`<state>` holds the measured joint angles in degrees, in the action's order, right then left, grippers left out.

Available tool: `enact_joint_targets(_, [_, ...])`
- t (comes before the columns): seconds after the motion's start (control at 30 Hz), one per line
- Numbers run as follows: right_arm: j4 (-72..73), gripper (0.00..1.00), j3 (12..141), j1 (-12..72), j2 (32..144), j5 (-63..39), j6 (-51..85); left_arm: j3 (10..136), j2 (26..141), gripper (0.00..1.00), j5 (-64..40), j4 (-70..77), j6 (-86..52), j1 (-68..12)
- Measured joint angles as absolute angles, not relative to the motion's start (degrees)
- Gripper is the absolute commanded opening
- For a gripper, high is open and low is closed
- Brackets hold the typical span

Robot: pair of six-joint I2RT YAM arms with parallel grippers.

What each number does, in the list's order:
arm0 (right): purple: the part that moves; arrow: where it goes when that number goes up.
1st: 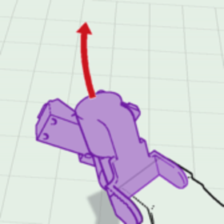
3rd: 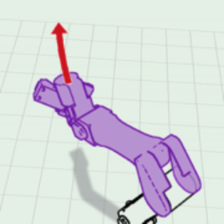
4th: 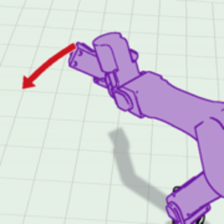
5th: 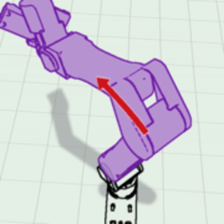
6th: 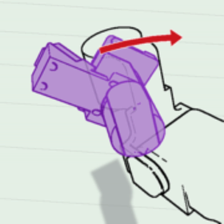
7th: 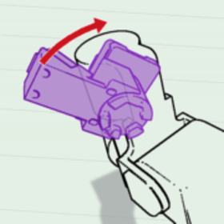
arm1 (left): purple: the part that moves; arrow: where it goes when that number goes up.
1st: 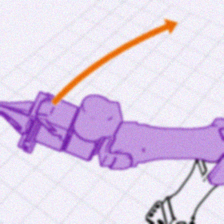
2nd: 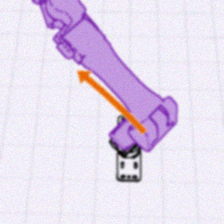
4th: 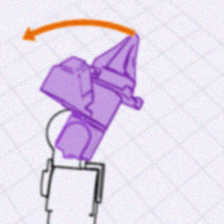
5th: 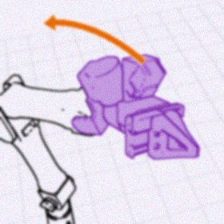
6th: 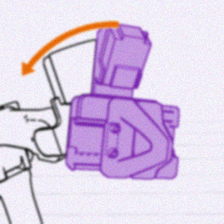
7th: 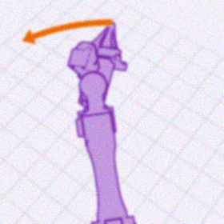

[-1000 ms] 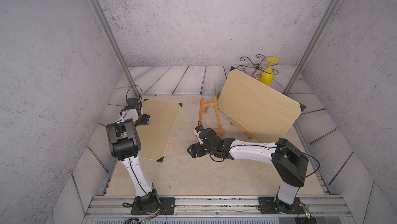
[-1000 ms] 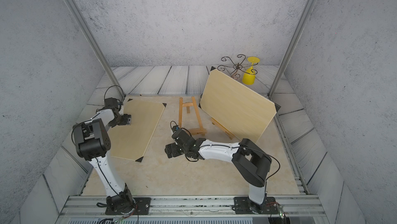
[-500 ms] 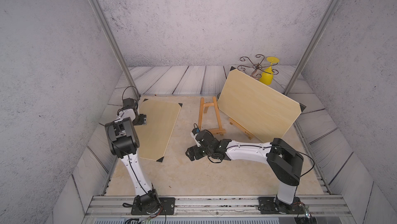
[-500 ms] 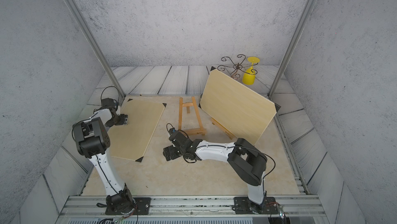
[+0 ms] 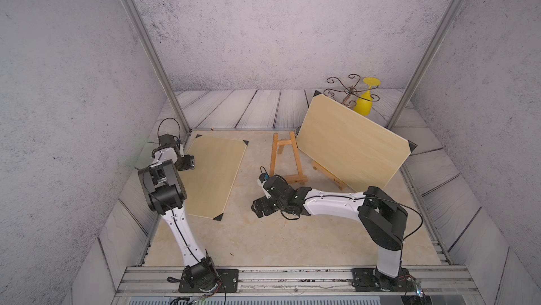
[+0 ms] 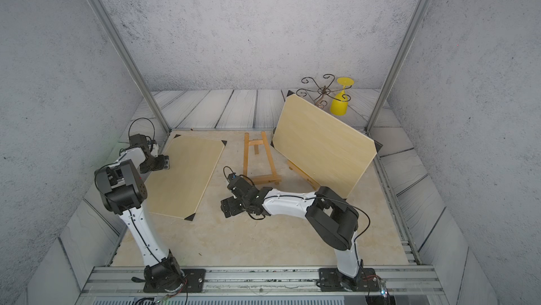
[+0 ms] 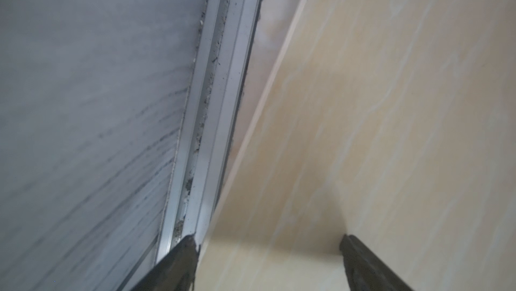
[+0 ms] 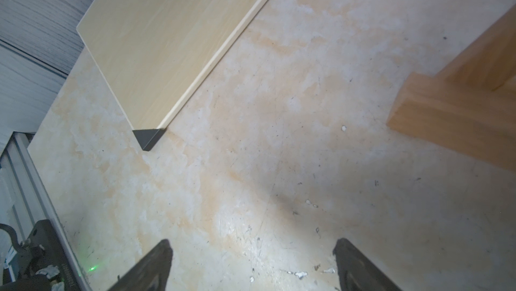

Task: Assemble the easel
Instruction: Adjust the drawing board at the center of the board.

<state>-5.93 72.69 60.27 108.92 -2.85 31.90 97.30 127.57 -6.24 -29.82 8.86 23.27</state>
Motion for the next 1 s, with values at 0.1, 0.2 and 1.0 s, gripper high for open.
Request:
enact_joint_targets(0.1, [-6.2, 0.91, 73.0, 60.3, 109.0, -2.8, 31.7, 97.7, 127.6, 0.81, -8.2, -31.9, 8.5, 23.4])
enact_joint_targets(0.2, [-6.7, 0.91, 73.0, 60.3, 108.9, -2.5, 31.5, 98.0, 127.4, 0.80, -9.6, -33.8, 8.3, 23.4])
enact_joint_targets(1.0, [-7.1, 0.91, 69.8, 60.3, 108.7, -0.6, 31.5, 99.2, 126.9, 0.80, -9.5, -39.7, 4.0, 27.4])
